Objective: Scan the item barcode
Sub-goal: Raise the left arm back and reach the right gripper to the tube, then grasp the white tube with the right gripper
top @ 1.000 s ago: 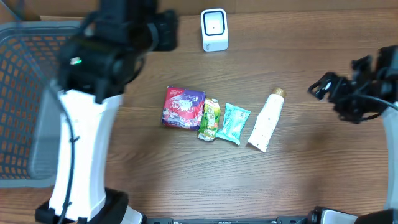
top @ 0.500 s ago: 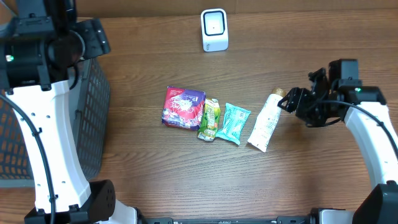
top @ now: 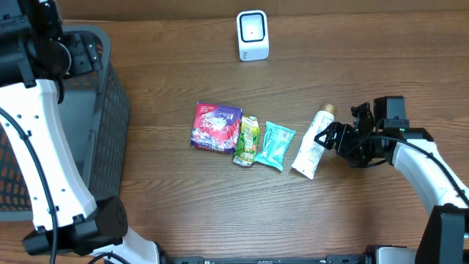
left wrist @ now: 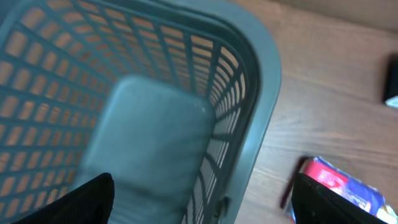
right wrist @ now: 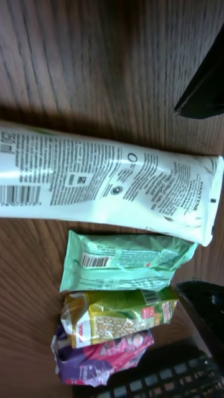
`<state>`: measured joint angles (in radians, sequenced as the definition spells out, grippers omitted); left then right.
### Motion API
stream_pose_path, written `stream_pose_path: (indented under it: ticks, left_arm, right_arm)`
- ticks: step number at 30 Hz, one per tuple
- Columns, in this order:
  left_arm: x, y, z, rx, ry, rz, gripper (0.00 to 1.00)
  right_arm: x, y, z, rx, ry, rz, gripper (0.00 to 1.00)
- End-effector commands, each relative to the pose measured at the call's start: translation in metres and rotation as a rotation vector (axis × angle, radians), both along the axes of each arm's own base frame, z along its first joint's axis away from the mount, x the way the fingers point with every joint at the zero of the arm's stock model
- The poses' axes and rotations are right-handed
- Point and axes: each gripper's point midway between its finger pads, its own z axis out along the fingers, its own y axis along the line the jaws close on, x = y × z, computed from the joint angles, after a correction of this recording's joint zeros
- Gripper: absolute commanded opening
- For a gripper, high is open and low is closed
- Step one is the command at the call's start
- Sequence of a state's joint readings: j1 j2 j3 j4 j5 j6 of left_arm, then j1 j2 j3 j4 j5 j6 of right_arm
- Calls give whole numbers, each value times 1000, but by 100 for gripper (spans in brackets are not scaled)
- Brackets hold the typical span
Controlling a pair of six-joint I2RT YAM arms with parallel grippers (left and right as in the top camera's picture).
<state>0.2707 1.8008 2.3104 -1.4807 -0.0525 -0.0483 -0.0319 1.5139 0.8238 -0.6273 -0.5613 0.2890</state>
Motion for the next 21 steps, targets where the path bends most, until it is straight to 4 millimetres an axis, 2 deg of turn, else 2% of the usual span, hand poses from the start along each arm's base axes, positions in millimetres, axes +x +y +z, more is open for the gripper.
stream_pose_path:
  ticks: [1,6,8,16,21]
  left_arm:
    - [5,-18,-2,-50,-8,-131,83]
    - [4,-18,1,-44,-13,-139,88]
    - [3,-18,1,-45,-12,-139,100]
    - [3,-19,1,-46,-10,-141,99]
    - [3,-19,1,-46,-11,-141,100]
  right_arm:
    - [-4,10,0,72,23,-11,84]
    - [-6,10,-9,96,60,-85,83]
    - [-7,10,-13,102,61,-101,83]
    - [-9,7,-35,117,49,-192,82]
    - [-2,2,-41,112,25,-264,73]
